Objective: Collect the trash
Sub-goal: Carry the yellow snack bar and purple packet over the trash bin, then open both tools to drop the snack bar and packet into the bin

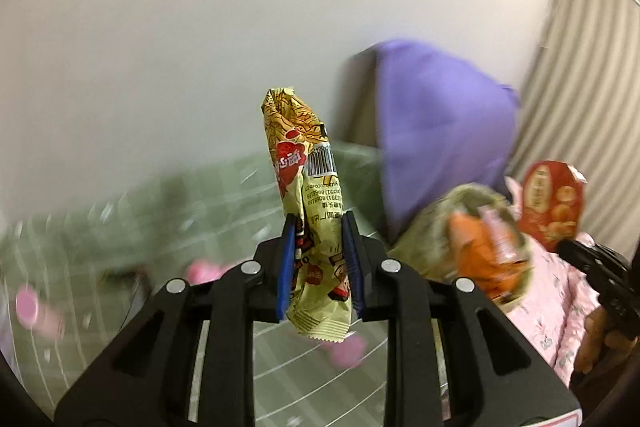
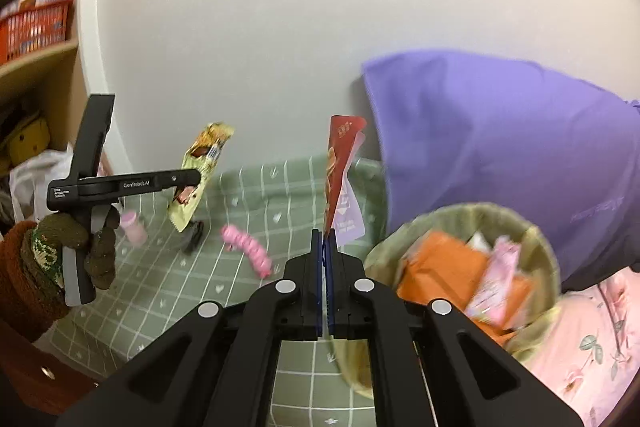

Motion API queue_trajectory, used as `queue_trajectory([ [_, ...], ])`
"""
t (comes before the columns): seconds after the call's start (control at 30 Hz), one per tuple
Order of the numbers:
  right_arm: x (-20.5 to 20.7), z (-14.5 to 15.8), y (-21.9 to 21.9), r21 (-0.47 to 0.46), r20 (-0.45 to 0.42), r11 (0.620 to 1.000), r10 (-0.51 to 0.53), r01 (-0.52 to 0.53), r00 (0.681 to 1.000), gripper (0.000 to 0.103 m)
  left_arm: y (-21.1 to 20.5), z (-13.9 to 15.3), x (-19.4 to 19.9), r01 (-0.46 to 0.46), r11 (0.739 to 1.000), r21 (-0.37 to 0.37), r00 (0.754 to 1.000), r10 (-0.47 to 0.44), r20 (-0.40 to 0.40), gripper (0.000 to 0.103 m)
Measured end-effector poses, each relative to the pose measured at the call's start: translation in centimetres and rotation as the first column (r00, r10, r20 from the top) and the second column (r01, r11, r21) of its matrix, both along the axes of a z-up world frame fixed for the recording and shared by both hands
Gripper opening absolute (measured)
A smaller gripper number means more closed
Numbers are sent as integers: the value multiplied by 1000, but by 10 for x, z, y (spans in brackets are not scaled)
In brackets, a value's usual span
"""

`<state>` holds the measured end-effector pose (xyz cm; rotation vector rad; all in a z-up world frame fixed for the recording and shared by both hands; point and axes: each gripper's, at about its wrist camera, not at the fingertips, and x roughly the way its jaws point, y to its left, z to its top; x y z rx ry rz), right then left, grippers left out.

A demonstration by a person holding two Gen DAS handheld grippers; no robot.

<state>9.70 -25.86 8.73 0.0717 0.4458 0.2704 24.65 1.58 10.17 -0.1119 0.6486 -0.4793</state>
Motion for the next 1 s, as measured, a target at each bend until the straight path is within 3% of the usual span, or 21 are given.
queue_trajectory([
  [0.17,-12,15,-27,5,15,999,-53,53,998,4,-49,17,2,145,989,-24,989,-145,19,24],
  [0.3,-15,17,-48,13,-10,996,-88,88,996,4,-92,13,6,279,958,-62,960,-280,-21,24],
  [0.47,3,-4,-78,45,-123,991,-121,127,985,4,-148,-2,10,379,924,-42,922,-381,-69,24],
  [0.63,30,-38,-99,64,-253,987,-128,149,959,4,-206,-31,17,492,871,8,862,-485,-148,24],
  [0.73,55,-63,-107,43,-346,987,-128,152,930,4,-241,-59,23,537,840,74,827,-507,-242,24],
  [0.83,83,-90,-117,-9,-427,988,-145,156,893,4,-269,-86,28,564,812,149,809,-506,-301,24],
  [1.0,107,-105,-126,-68,-441,987,-159,143,883,4,-294,-106,30,575,796,189,799,-498,-336,24],
])
